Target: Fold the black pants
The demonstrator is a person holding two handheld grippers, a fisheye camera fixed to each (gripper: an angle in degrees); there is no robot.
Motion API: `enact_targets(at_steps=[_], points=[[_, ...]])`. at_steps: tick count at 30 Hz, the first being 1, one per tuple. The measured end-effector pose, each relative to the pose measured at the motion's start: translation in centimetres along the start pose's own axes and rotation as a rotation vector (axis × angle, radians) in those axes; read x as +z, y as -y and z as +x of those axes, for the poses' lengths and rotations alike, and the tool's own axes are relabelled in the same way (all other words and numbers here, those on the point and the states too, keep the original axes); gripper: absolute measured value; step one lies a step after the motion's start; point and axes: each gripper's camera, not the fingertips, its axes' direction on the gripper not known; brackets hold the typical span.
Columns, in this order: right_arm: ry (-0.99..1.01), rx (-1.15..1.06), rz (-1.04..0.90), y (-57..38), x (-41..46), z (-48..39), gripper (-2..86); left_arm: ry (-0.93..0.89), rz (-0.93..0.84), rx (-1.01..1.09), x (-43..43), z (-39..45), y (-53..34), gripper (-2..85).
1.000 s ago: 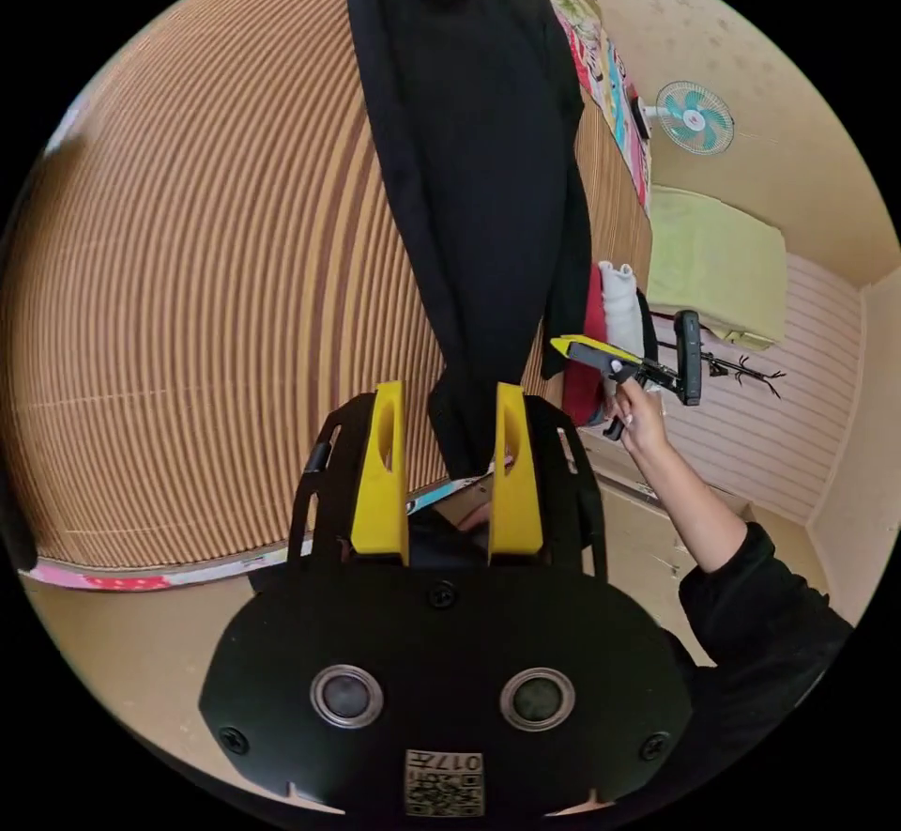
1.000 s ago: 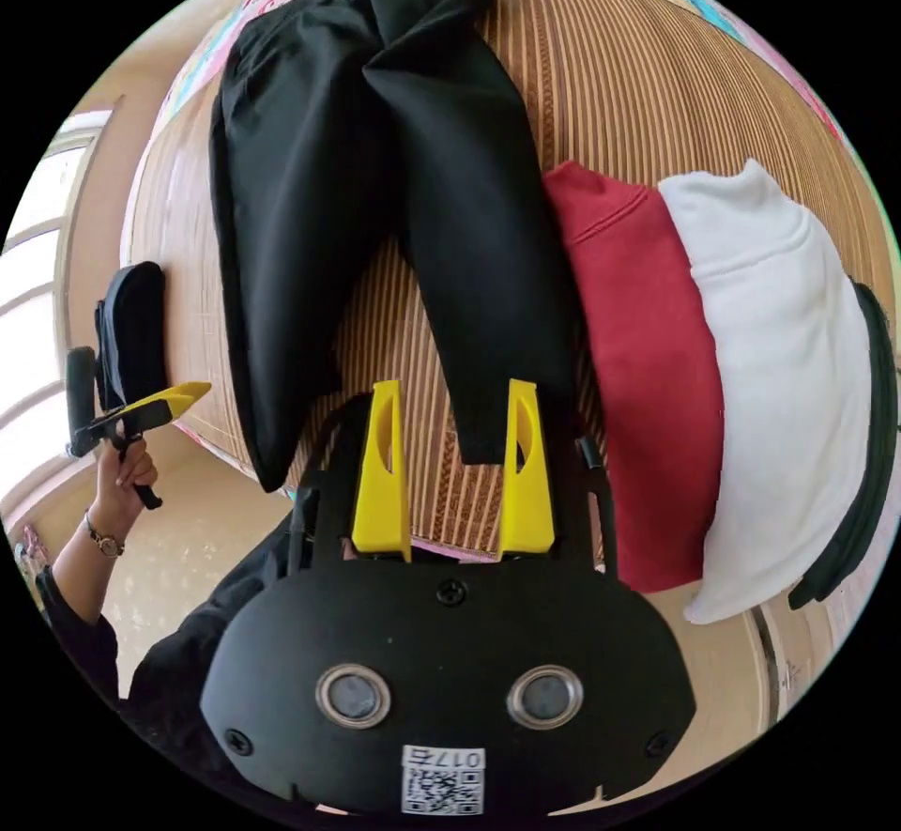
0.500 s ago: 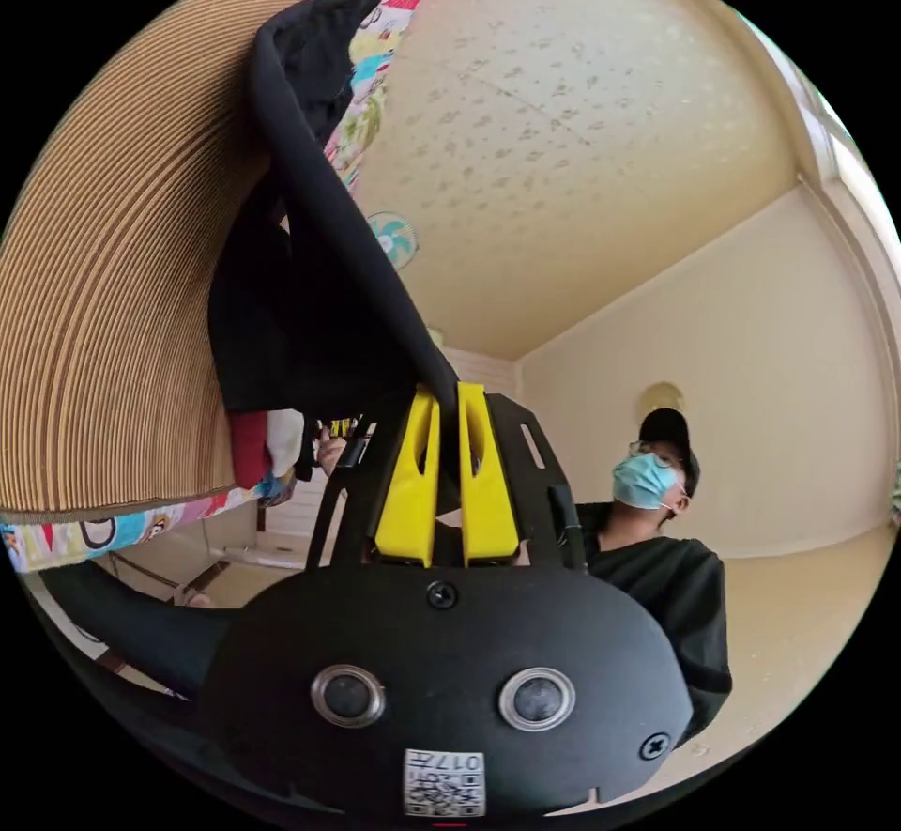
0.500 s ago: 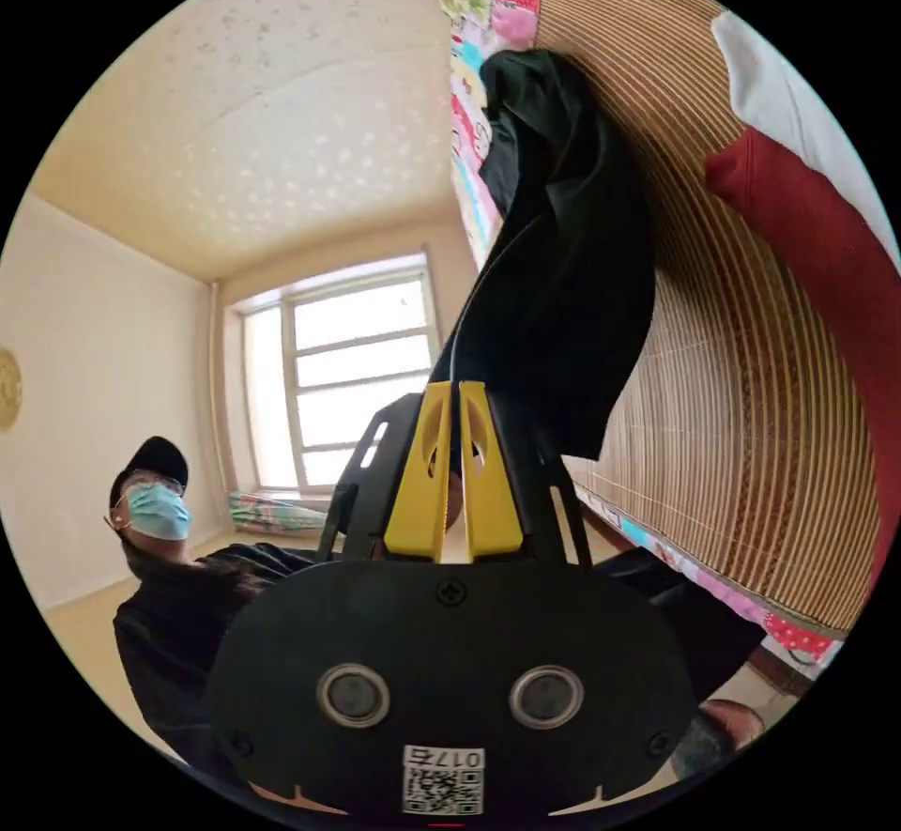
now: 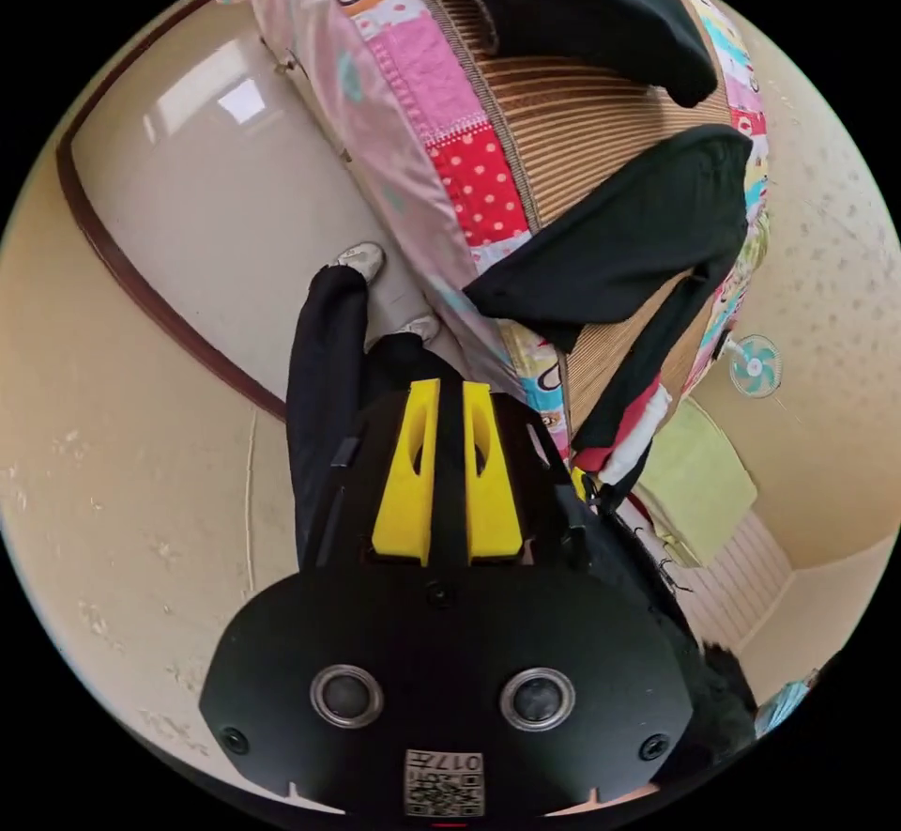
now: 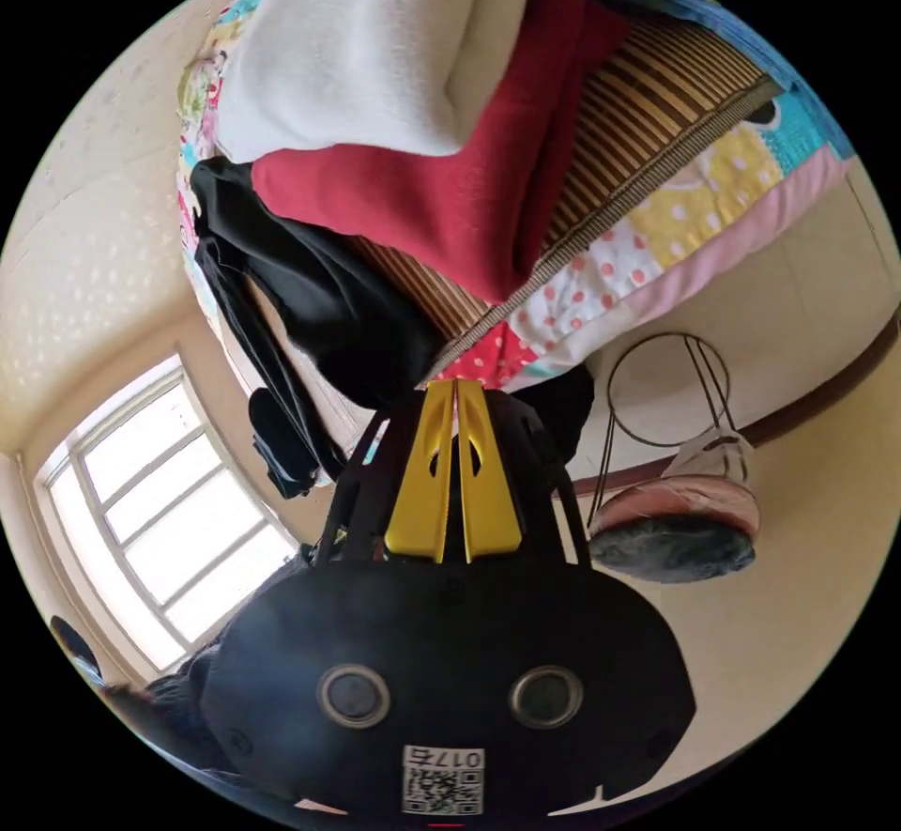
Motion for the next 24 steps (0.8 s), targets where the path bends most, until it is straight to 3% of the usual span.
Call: enact_targets(at_steps=[6, 8, 11, 14, 16, 19, 21, 23, 24], points=[[-0.045, -0.101, -0.003, 1.9, 0.3, -5.3, 6.7, 0.287, -0.163, 0.649, 7.2, 15.9, 0.2, 9.1], [-0.049, -0.117, 0.002, 2.4, 0.3, -6.7, 7.2, 0.496, -0.174, 0.829, 11.6, 20.3, -0.4, 10.2], [-0.048, -0.165, 0.031, 2.9, -0.1, -8.7, 7.7, 0.668, -0.134, 0.874, 16.3, 21.8, 0.6, 11.6], [-0.111, -0.216, 0.078, 2.9, -0.6, -10.0, 8.9, 0.644, -0.176, 0.727, 20.2, 19.9, 3.6, 12.3], [-0.181, -0.222, 0.103, 3.0, -0.7, -9.9, 10.0, 0.686, -0.103, 0.62, 20.7, 18.6, 4.4, 10.5], [-0.269, -0.214, 0.038, 3.9, 0.7, -8.2, 12.3, 0.654, -0.087, 0.599, 20.9, 17.3, 3.4, 6.1], [-0.338, -0.216, -0.07, 4.2, 2.6, -6.0, 12.7, 0.607, -0.192, 0.654, 21.6, 16.2, 1.9, 5.2], [-0.438, -0.252, -0.052, 3.7, 2.3, -5.2, 10.2, 0.517, -0.446, 0.74, 23.8, 13.4, -1.5, 4.9], [-0.442, -0.28, -0.058, 3.4, 2.1, -4.7, 8.5, 0.542, -0.424, 0.766, 23.6, 13.0, -2.5, 4.8]])
